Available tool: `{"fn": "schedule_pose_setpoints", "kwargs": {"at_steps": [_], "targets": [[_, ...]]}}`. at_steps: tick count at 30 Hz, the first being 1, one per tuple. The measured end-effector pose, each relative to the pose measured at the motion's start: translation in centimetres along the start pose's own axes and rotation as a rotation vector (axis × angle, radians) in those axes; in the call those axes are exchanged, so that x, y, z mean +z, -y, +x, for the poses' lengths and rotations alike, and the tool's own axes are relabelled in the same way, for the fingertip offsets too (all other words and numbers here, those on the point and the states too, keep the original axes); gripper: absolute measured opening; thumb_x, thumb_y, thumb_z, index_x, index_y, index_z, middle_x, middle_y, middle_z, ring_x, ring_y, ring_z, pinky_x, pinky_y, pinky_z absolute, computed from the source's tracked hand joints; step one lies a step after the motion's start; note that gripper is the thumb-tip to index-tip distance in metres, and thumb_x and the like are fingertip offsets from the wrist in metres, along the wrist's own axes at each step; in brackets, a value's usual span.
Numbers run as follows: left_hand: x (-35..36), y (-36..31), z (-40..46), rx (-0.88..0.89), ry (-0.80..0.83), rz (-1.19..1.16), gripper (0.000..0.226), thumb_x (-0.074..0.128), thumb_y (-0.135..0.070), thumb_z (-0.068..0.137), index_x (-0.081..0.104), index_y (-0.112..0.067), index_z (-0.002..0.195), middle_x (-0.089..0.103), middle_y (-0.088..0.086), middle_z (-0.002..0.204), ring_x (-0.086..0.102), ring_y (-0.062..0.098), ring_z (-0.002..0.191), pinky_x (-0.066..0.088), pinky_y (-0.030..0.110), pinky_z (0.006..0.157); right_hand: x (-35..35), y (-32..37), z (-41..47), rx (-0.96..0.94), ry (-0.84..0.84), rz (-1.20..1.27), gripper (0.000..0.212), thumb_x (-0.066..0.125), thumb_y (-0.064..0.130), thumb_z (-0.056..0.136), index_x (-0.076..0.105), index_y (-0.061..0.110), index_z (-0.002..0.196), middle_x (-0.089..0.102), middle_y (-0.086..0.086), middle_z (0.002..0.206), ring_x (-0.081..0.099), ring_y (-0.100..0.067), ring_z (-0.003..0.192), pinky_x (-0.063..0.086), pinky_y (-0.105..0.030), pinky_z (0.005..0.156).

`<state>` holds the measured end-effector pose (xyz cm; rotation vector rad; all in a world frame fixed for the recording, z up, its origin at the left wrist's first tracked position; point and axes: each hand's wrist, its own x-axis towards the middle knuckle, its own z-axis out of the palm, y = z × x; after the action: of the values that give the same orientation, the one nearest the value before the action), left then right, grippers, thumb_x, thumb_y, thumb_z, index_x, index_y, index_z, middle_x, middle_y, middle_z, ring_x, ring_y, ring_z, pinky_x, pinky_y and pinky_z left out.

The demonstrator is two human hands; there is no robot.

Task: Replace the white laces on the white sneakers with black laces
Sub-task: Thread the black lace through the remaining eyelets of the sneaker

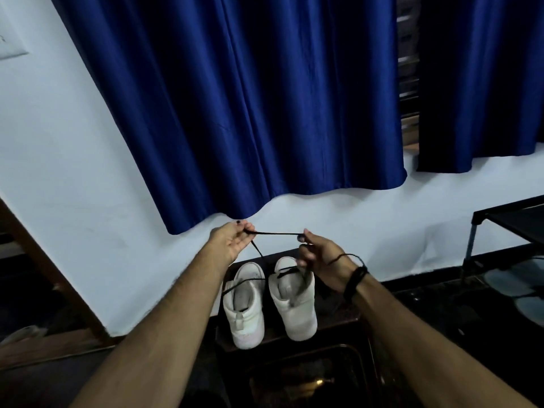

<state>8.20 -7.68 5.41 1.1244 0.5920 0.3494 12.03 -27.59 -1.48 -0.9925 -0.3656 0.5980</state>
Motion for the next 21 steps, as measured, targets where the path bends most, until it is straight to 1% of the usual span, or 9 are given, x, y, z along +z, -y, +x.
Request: {"fn": "schedule_pose_setpoints", "kwargs": {"at_steps": [3, 6, 7, 8, 10, 12, 15, 18, 21], "targets": [[-2.0, 0.4, 0.7, 0.024, -0.269, 0.167, 0.007, 0.054, 0.005, 0.092, 0.055, 0.006, 0.099, 0.066, 0.017, 0.075, 0.065, 0.026, 0.074, 0.055, 0.045, 0.09, -1.8, 1.5, -0.9, 0.063, 0.063, -0.201, 0.032, 0.049, 0.039, 0.097, 0.065, 0.011, 0.092, 0.022, 0.005, 0.053, 0.02, -0.01, 0.043, 0.012, -0.029, 0.056], [-2.6, 1.6, 0.7, 0.277, -0.601, 0.816, 0.058, 0.071, -0.013, 0.08, 0.043, 0.001, 0.129, 0.049, 0.02, 0.13, 0.052, 0.035, 0.116, 0.048, 0.044, 0.098, -2.1, 2.2, -0.6, 0.016, 0.069, -0.519, 0.019, 0.055, 0.021, 0.097, 0.07, 0.011, 0.092, 0.047, -0.005, 0.067, 0.042, -0.013, 0.057, 0.031, -0.021, 0.053], [-1.8, 2.0, 0.1, 0.451, -0.521, 0.895, 0.06, 0.072, -0.016, 0.082, 0.042, -0.003, 0.132, 0.045, 0.017, 0.135, 0.047, 0.033, 0.122, 0.045, 0.042, 0.1, -1.6, 2.3, -0.4, -0.007, 0.069, -0.576, 0.017, 0.057, 0.017, 0.096, 0.07, 0.014, 0.087, 0.057, -0.01, 0.078, 0.051, -0.019, 0.069, 0.042, -0.025, 0.064], [-0.6, 2.2, -0.5, 0.55, -0.29, 0.869, 0.052, 0.07, -0.017, 0.087, 0.045, -0.006, 0.13, 0.049, 0.015, 0.132, 0.049, 0.029, 0.119, 0.043, 0.039, 0.099, -1.1, 2.2, 0.0, -0.04, 0.067, -0.623, 0.018, 0.058, 0.015, 0.095, 0.07, 0.016, 0.082, 0.063, -0.012, 0.086, 0.056, -0.022, 0.08, 0.048, -0.032, 0.076], [2.2, 3.1, -2.3, 0.367, 0.265, 0.744, 0.022, 0.057, -0.025, 0.099, 0.057, -0.011, 0.116, 0.061, 0.015, 0.108, 0.058, 0.024, 0.093, 0.046, 0.033, 0.081, 0.2, 1.8, 0.8, -0.104, 0.064, -0.723, 0.019, 0.062, 0.021, 0.093, 0.069, 0.019, 0.076, 0.071, -0.006, 0.086, 0.063, -0.015, 0.082, 0.052, -0.037, 0.082], [3.4, 3.7, -3.5, 0.147, 0.541, 0.754, 0.036, 0.046, -0.043, 0.102, 0.063, -0.01, 0.101, 0.062, 0.011, 0.079, 0.051, 0.016, 0.059, 0.042, 0.024, 0.055, 1.1, 1.7, 1.0, -0.185, -0.015, -0.862, 0.018, 0.063, 0.03, 0.09, 0.068, 0.018, 0.077, 0.071, -0.001, 0.074, 0.061, -0.007, 0.067, 0.051, -0.031, 0.068], [2.5, 3.6, -2.8, 0.204, 0.473, 0.862, 0.045, 0.052, -0.042, 0.099, 0.068, 0.0, 0.094, 0.041, 0.0, 0.058, 0.031, 0.007, 0.047, 0.025, 0.019, 0.044, 0.1, 2.1, 0.5, -0.27, -0.143, -0.992, 0.018, 0.07, 0.036, 0.085, 0.071, 0.019, 0.079, 0.069, 0.003, 0.07, 0.061, -0.004, 0.065, 0.05, -0.023, 0.066], [-0.3, 3.0, -0.6, 0.381, 0.319, 1.06, 0.036, 0.064, -0.038, 0.093, 0.076, -0.005, 0.084, 0.044, -0.001, 0.059, 0.037, 0.011, 0.056, 0.03, 0.026, 0.055, -2.6, 2.4, -0.1, -0.117, 0.054, -0.991, 0.01, 0.069, 0.025, 0.089, 0.073, 0.017, 0.084, 0.074, 0.002, 0.077, 0.066, -0.005, 0.074, 0.053, -0.024, 0.077], [-2.0, 3.5, 0.4, 0.452, 0.205, 1.272, 0.031, 0.062, -0.043, 0.092, 0.077, -0.019, 0.08, 0.06, -0.001, 0.069, 0.054, 0.017, 0.068, 0.04, 0.029, 0.067, -3.9, 2.0, -0.2, -0.134, 0.036, -1.112, 0.013, 0.068, 0.025, 0.089, 0.072, 0.021, 0.077, 0.074, 0.005, 0.077, 0.067, -0.003, 0.078, 0.052, -0.025, 0.083]]}}
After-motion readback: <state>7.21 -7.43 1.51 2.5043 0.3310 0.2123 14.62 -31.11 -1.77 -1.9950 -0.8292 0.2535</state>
